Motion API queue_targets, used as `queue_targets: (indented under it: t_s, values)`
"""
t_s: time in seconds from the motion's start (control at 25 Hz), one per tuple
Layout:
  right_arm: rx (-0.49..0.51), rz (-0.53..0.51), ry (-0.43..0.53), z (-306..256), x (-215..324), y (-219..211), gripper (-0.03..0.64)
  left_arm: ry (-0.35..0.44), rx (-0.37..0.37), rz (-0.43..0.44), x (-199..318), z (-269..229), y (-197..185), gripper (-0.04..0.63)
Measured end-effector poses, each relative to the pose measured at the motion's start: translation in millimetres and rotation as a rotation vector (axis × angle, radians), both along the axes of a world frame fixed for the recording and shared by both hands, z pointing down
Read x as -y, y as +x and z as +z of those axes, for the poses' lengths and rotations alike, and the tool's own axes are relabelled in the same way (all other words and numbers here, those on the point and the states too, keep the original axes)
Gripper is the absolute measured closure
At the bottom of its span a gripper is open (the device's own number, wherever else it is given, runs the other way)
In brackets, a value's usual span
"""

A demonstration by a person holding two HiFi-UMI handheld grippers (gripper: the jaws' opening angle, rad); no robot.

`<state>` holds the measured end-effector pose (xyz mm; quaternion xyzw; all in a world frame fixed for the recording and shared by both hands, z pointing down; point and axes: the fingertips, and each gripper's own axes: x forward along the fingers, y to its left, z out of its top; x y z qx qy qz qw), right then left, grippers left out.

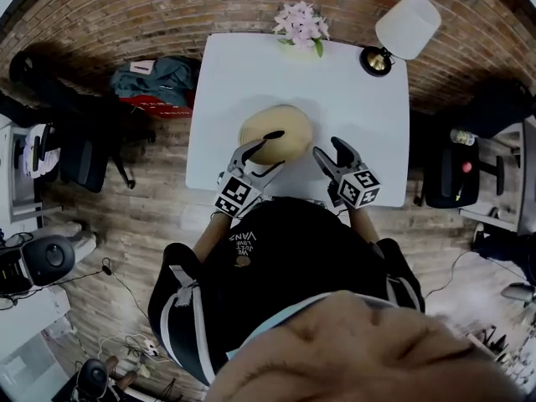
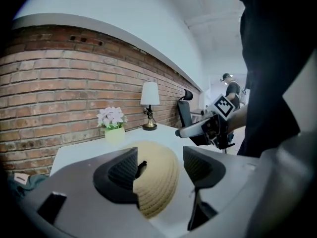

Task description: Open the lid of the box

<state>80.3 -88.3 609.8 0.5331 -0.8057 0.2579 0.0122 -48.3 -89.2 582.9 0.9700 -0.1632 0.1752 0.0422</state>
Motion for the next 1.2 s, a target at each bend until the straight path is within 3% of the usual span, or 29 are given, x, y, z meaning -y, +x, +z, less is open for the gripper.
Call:
queue_targets:
  t_s: [0.24, 0.36, 0.52, 0.84, 1.2]
  values:
    - [-0.008, 0.062, -0.013, 6, 3, 3, 0.33, -0.012, 0.032, 0.115, 0, 6, -2, 0.296]
    - [-0.011, 0.031, -0.028, 12, 6, 3, 0.324, -0.026, 0.102, 0.143, 0, 16, -2, 0.27]
    - [-0.03, -0.045, -0.052, 24, 5, 3, 0.316, -0.038, 0.22, 0.175, -6, 40, 2, 0.226]
    - [-0.107, -0.275, -0.105, 52, 1, 3, 0.313, -0.072, 0.328, 0.199, -11, 55, 26, 0.196]
    - [-0.154, -0.417, -0.129, 72, 9, 12, 0.313, -0.085, 0.529, 0.18, -2, 79, 36, 0.179]
